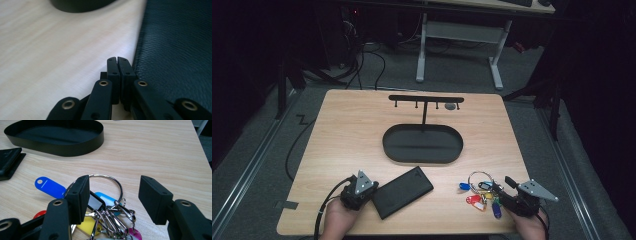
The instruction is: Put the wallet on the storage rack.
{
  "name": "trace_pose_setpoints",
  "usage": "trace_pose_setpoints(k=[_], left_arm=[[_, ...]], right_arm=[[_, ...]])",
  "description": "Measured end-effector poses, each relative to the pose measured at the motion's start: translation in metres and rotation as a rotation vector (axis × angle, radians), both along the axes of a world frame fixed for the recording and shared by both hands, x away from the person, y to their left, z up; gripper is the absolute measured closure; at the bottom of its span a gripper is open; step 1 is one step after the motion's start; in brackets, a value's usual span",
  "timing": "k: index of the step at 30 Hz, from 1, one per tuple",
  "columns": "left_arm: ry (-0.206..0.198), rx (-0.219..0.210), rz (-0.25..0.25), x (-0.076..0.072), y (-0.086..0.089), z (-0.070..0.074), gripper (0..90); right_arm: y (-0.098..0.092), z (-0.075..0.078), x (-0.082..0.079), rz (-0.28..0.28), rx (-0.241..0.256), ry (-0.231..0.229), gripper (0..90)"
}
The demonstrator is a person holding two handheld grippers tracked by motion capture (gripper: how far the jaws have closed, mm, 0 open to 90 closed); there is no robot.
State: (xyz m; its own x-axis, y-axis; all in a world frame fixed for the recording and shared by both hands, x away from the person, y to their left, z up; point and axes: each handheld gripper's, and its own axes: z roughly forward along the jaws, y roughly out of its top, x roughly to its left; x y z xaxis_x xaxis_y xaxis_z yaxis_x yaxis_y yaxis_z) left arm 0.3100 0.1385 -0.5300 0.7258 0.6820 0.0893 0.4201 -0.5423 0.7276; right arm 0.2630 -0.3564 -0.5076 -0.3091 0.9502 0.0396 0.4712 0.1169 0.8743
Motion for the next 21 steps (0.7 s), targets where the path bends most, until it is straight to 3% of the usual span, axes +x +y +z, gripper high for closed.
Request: trace_pose_setpoints(k=[1,2,3,4,6,7,10,15,16,18,21], left_arm=[[-0.003,0.016,-0.017,-0.006,-0.002,0.002,88.4],[-0.041,0.033,-0.014,-0.016,-0.006,0.007,85.5],[-0.041,0.033,-0.014,-0.016,-0.006,0.007,84.8],[-0.062,0.004,-0.020,-0.022,-0.010,0.015,83.0],[-0.093,-0.013,-0.034,-0.029,-0.016,0.022,79.5],[-0.093,-0.013,-0.034,-0.029,-0.016,0.022,77.3],[-0.085,-0.024,-0.108,-0.041,-0.032,0.026,68.3],[-0.077,0.006,-0.174,-0.050,-0.048,0.022,51.4],[-0.083,0.038,-0.203,-0.053,-0.055,0.020,48.4],[-0.088,0.035,-0.213,-0.054,-0.057,0.019,47.5],[-0.087,0.089,-0.256,-0.058,-0.069,0.013,42.8]], right_arm=[[0.000,0.000,0.000,0.002,-0.001,-0.001,42.6],[0.001,0.001,0.000,0.010,-0.001,-0.004,42.6],[0.001,0.001,0.000,0.010,-0.001,-0.004,42.6],[0.003,0.001,0.001,0.015,-0.002,-0.004,42.6],[0.005,0.001,0.002,0.023,-0.006,-0.003,42.6],[0.005,0.001,0.002,0.023,-0.006,-0.003,42.6],[0.006,0.000,0.002,0.027,-0.011,0.001,42.5],[0.003,-0.001,0.002,0.028,-0.010,0.004,42.6],[0.003,-0.001,0.002,0.028,-0.010,0.005,42.6],[0.003,-0.001,0.001,0.028,-0.010,0.006,42.5],[0.004,-0.001,0.001,0.030,-0.010,0.008,42.5]])
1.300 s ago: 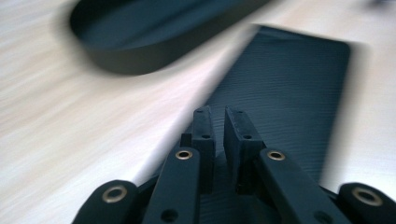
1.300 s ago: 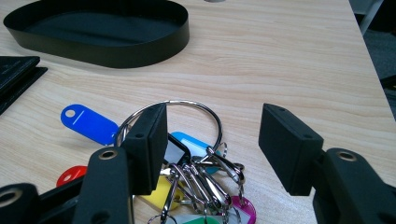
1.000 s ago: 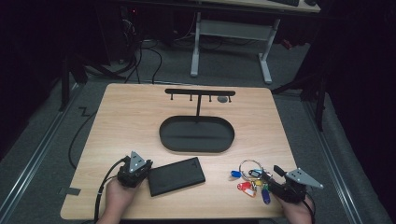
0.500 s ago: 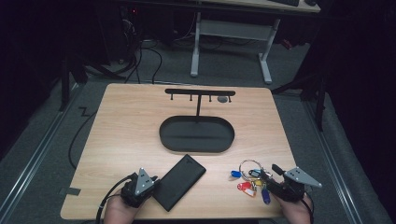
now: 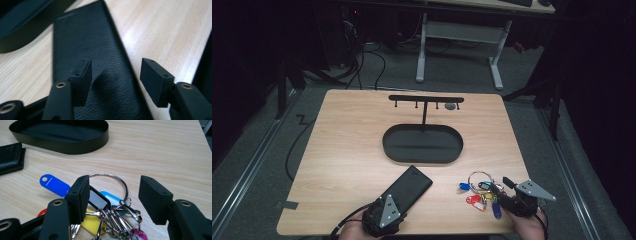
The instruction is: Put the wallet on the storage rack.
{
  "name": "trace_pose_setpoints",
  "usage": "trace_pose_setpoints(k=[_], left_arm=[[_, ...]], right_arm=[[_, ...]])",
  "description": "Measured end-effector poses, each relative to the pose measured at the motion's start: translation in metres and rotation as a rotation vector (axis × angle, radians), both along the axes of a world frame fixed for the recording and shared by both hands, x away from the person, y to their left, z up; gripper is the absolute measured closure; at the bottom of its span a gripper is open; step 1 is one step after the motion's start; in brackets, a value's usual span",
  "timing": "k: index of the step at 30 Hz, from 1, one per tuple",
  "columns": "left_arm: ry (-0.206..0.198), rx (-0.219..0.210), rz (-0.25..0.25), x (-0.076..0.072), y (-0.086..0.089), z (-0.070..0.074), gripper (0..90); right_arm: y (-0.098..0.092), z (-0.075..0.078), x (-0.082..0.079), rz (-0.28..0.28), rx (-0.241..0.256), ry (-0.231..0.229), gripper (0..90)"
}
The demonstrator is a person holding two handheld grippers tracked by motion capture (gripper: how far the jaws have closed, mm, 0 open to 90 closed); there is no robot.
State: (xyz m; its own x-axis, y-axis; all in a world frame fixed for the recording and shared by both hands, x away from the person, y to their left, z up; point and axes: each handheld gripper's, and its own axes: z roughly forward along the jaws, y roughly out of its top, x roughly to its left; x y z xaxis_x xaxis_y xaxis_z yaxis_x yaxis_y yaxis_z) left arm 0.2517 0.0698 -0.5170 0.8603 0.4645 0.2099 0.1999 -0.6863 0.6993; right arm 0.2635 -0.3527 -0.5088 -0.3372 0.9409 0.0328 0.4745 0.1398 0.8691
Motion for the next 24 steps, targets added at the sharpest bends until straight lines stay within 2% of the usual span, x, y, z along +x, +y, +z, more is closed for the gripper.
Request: trace_pose_setpoints(k=[3,4,5,6,8,10,15,21,24], left_arm=[[-0.081,0.081,-0.015,-0.0069,-0.0099,-0.0052,38.2],[-0.081,0.081,-0.015,-0.0069,-0.0099,-0.0052,38.6],[-0.133,0.105,-0.008,-0.0099,-0.0112,-0.0069,42.0],[-0.133,0.105,-0.008,-0.0099,-0.0112,-0.0069,46.1],[-0.175,0.113,-0.019,-0.0113,-0.0088,-0.0094,50.2],[-0.173,0.107,-0.019,-0.0111,-0.0080,-0.0097,50.9],[-0.173,0.114,-0.029,-0.0118,-0.0068,-0.0072,63.2],[-0.153,0.079,-0.015,-0.0103,-0.0024,-0.0047,71.4],[-0.162,0.079,-0.007,-0.0103,-0.0020,-0.0045,74.1]], right_arm=[[-0.0005,-0.0002,0.0000,-0.001,0.002,0.004,42.5],[-0.0006,-0.0003,0.0001,-0.001,0.004,0.005,42.5],[-0.0006,-0.0006,0.0003,-0.003,0.005,0.008,42.5],[-0.0005,-0.0009,0.0005,-0.002,0.005,0.010,42.5],[0.0000,-0.0013,0.0007,0.001,0.006,0.014,42.5],[0.0002,-0.0014,0.0008,0.003,0.004,0.013,42.5],[0.0005,-0.0017,0.0009,0.005,0.005,0.015,42.5],[0.0001,-0.0018,0.0010,0.007,0.011,0.015,42.5],[-0.0002,-0.0020,0.0010,0.007,0.015,0.015,42.5]])
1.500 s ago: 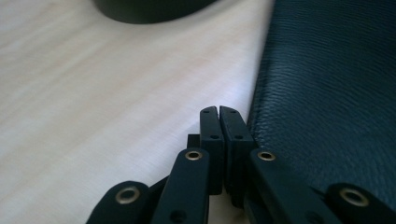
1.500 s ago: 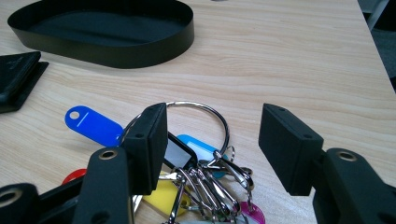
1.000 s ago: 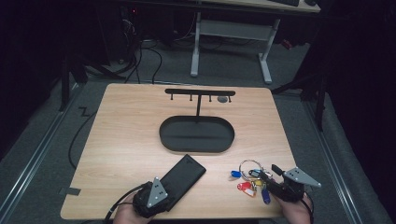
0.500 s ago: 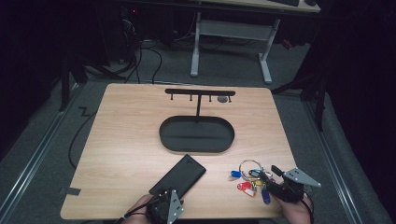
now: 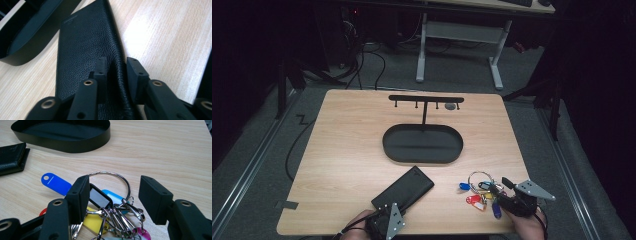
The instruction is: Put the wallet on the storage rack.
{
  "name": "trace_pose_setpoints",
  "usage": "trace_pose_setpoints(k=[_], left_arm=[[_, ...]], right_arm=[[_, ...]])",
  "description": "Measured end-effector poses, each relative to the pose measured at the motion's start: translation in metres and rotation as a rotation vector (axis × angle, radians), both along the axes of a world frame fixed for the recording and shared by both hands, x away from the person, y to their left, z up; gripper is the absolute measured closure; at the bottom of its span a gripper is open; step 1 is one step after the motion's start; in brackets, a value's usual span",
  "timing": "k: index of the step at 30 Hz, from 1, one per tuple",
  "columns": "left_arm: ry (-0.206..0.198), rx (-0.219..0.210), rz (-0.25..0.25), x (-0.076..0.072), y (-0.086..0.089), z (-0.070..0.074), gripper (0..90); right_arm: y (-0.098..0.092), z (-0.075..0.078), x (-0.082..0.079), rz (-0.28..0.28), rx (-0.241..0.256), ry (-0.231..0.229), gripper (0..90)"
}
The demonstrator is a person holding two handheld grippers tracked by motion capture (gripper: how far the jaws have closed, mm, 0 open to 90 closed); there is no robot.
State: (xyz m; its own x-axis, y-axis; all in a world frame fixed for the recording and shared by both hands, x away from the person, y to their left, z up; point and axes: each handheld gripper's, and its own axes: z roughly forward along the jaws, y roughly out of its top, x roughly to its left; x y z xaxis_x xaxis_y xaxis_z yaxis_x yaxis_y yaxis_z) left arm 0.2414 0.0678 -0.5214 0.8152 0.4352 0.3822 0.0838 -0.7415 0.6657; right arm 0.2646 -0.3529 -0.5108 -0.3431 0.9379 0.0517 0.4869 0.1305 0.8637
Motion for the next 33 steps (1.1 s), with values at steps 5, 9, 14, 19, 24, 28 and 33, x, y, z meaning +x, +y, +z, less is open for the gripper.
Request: trace_pose_setpoints(k=[5,9,14,19,24,28,33], left_arm=[[0.030,-0.063,0.016,0.004,0.007,0.004,76.5],[0.045,-0.116,0.028,0.007,0.013,0.009,78.0],[0.072,-0.206,0.051,0.013,0.027,0.019,79.2],[0.091,-0.260,0.071,0.017,0.038,0.024,79.8],[0.101,-0.302,0.086,0.020,0.044,0.027,80.1],[0.106,-0.338,0.116,0.022,0.051,0.031,80.5],[0.134,-0.415,0.159,0.028,0.068,0.037,81.0]], right_arm=[[-0.001,0.000,0.000,-0.006,0.007,0.000,42.5],[-0.001,0.000,-0.001,-0.009,0.009,-0.001,42.5],[-0.002,0.000,0.000,-0.007,0.003,-0.002,42.5],[0.000,-0.001,0.000,-0.005,0.002,0.005,42.5],[0.001,-0.001,0.001,-0.004,0.003,0.006,42.5],[0.000,-0.001,0.000,-0.005,0.003,0.005,42.6],[-0.001,-0.001,0.000,-0.009,0.011,0.008,42.5]])
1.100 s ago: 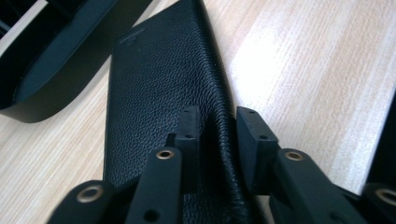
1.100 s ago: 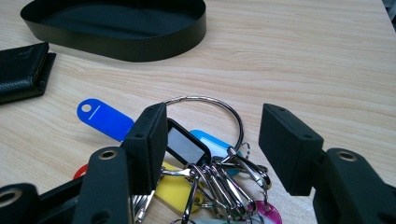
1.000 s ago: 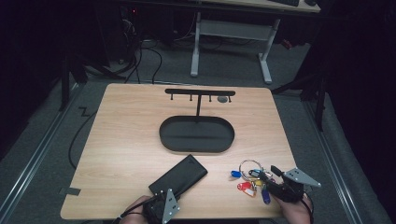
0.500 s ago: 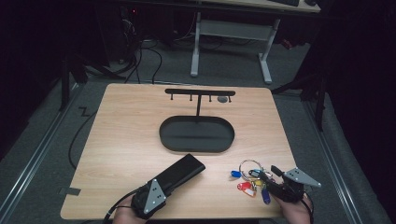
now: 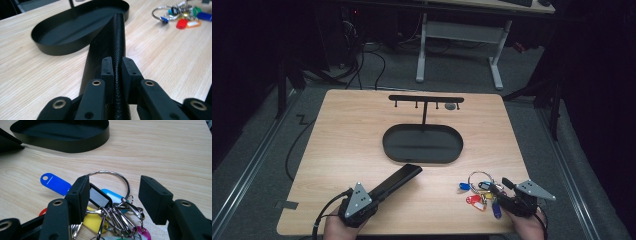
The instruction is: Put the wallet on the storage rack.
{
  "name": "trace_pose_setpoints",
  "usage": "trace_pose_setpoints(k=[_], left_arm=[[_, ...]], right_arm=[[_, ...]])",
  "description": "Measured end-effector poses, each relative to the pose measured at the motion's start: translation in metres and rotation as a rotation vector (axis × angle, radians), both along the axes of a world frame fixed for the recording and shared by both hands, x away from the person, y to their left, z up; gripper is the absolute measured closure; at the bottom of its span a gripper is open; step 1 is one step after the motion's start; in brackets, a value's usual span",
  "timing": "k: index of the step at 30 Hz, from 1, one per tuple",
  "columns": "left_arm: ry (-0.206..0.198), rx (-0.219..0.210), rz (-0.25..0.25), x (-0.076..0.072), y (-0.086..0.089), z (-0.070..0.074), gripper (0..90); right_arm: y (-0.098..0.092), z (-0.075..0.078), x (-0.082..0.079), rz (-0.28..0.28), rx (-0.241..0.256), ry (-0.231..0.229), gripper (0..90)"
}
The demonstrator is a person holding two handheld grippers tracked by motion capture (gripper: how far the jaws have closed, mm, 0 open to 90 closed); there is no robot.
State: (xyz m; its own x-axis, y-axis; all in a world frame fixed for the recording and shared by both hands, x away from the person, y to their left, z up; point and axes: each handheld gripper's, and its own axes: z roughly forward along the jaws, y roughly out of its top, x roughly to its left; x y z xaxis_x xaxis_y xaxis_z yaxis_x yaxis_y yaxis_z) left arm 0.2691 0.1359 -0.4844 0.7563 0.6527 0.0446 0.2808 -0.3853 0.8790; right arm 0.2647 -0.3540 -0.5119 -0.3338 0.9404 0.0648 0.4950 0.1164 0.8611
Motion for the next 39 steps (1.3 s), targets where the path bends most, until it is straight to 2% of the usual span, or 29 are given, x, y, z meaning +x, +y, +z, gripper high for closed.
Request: trace_pose_setpoints(k=[10,19,24,35,39], left_arm=[[0.012,-0.043,0.038,0.004,0.013,0.003,81.5],[0.038,-0.121,0.080,0.012,0.031,0.002,81.3],[0.043,-0.147,0.100,0.016,0.040,0.001,80.9],[0.063,-0.215,0.119,0.026,0.055,-0.002,79.7],[0.081,-0.202,0.091,0.026,0.054,0.001,82.0]], right_arm=[[0.000,0.000,0.000,0.000,0.001,0.003,42.6],[0.000,0.000,0.000,0.003,0.001,0.003,42.5],[0.000,-0.001,0.001,0.006,-0.001,0.002,42.6],[0.001,-0.002,0.001,0.010,-0.004,0.007,42.6],[0.002,-0.002,0.002,0.009,-0.003,0.009,42.6]])
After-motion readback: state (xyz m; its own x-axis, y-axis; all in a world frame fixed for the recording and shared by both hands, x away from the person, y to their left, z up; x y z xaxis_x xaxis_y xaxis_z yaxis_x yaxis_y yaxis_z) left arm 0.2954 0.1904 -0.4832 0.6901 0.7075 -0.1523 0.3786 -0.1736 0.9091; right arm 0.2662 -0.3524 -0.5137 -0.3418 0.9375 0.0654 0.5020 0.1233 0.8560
